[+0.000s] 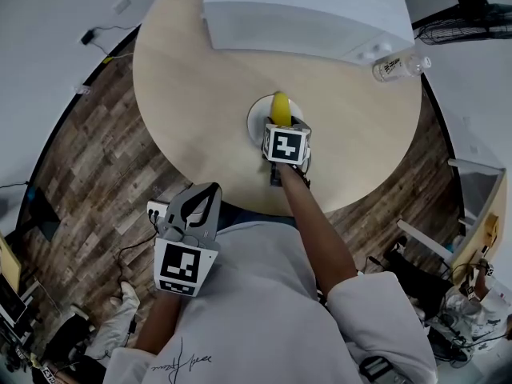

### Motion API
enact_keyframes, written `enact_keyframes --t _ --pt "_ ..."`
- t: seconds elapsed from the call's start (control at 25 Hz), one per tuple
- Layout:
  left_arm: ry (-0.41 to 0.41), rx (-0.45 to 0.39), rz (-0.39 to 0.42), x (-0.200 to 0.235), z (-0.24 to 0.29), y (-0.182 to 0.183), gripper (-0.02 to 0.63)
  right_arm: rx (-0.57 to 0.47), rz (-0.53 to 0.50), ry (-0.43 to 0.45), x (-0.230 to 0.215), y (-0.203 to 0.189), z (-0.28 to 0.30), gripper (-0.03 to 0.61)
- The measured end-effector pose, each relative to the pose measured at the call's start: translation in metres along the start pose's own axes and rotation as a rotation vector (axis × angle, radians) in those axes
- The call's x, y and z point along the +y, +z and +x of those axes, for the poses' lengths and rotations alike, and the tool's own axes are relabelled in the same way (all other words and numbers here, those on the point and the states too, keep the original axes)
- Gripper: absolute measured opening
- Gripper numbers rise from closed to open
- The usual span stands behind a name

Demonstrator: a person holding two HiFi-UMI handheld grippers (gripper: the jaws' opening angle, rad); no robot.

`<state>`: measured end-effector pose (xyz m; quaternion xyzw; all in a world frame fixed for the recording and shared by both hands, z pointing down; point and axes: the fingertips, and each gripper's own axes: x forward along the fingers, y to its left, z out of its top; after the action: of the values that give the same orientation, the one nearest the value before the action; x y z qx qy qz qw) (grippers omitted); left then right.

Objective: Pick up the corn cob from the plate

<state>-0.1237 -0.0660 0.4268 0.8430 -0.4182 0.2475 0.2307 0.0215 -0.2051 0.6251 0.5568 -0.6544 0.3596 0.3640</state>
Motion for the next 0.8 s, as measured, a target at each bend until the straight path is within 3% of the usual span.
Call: enact_keyframes --t 0.32,0.8 --pt "0.008 -0.011 -0.016 0.0024 -0.0033 -0.0007 -0.009 0.035 -0.010 0.007 0.0002 -0.0002 -0.0007 0.275" --pt "0.004 -0.035 -0.020 -0.0013 -0.0086 0.0006 -0.009 0.045 -0.012 0.088 0.0036 -0.0063 -0.0078 0.273"
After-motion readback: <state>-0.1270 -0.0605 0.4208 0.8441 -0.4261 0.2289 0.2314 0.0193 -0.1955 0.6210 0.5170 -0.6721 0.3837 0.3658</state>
